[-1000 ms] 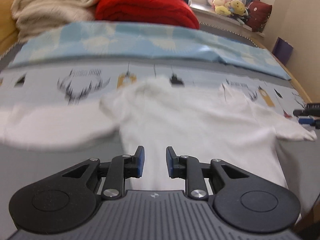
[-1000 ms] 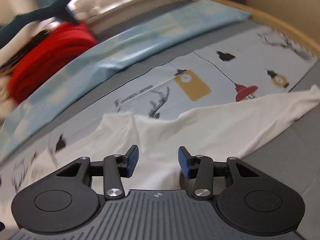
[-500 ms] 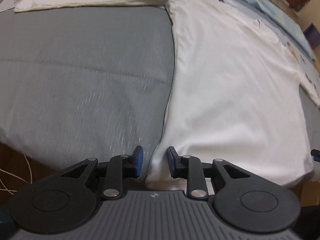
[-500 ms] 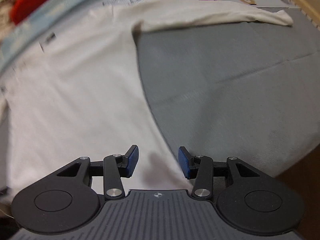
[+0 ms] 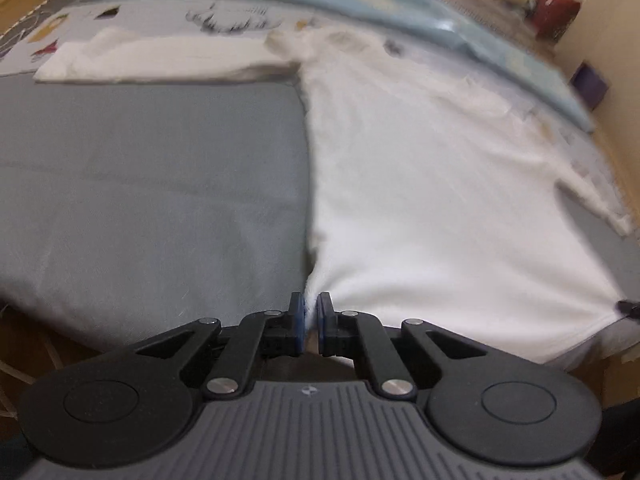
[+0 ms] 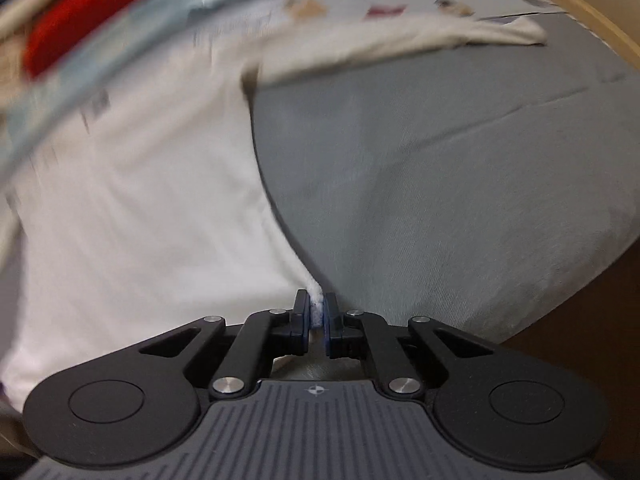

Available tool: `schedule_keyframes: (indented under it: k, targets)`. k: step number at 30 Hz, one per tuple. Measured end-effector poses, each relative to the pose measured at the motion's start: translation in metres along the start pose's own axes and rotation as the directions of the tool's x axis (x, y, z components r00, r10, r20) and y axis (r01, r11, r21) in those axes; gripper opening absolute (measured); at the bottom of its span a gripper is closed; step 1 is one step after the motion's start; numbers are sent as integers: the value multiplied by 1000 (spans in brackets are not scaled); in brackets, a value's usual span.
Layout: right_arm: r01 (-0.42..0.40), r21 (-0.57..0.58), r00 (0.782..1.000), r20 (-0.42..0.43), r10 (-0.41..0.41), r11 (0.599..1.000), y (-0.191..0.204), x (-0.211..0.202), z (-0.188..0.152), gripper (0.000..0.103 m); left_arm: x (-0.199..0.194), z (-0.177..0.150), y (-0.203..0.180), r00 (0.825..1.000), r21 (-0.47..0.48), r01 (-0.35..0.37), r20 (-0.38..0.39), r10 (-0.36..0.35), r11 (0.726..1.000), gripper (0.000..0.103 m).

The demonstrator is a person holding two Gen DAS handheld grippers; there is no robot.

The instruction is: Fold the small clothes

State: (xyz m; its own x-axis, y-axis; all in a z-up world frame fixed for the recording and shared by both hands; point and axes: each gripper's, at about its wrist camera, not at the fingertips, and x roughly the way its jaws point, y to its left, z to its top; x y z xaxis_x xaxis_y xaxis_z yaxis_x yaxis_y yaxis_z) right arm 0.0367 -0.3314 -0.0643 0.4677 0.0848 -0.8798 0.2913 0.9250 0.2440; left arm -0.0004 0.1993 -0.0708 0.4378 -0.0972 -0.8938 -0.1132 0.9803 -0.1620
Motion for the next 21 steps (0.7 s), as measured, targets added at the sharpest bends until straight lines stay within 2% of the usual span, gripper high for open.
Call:
schedule_keyframes:
  k: [2,3,4,6,8,11,12,14,16,17,18,19,21]
  targets:
    - [40,-13,999,-20,-40,999,-3,0,-2,6,16,-8,-1,995,24,-34,-91,36,999,6]
    - [68,-19,996,-55,-69,997,-5,8,-6,6,19,-10,-3,993,45,-45,-106,49,998,6]
    - [93,-24,990,-101,-95,995,-6,18,-10,6,19,-11,-4,993,60,-51,-105,57,997,7]
    - [111,-39,984,-138,-115,993,-5,30,-15,7,12,-11,-5,996,54,-38,-74,42,998,8]
    - [115,-59,987,-108,-121,992,3,25,-16,7,1,-9,-6,999,52,-22,-22,23,998,12]
    - [148,-130,989,27,-146,980,18,7,-15,21,-4,-8,-12,1000,72,15,23,-16,997,13]
    - [141,-147,989,59,-134,979,22,3,-15,26,-1,-6,-16,999,79,28,19,-30,996,13]
    - [97,-173,993,77,-85,980,27,1,-17,28,7,-10,-20,998,98,52,-34,-48,994,15]
    - [50,-183,999,9,-49,982,28,13,-19,33,31,-14,-26,989,134,14,-145,5,991,18]
    - [45,-184,997,-53,-56,982,25,22,-21,35,42,-20,-27,978,157,-21,-201,53,987,18]
    - [59,-189,989,-124,-84,980,22,34,-24,37,45,-23,-28,973,170,-37,-218,74,985,18]
    - [83,-198,977,-179,-119,977,21,44,-28,36,44,-24,-30,975,180,-34,-208,72,983,18]
    - [82,-193,982,-153,-112,978,21,37,-28,37,31,-19,-33,990,174,11,-142,14,985,19]
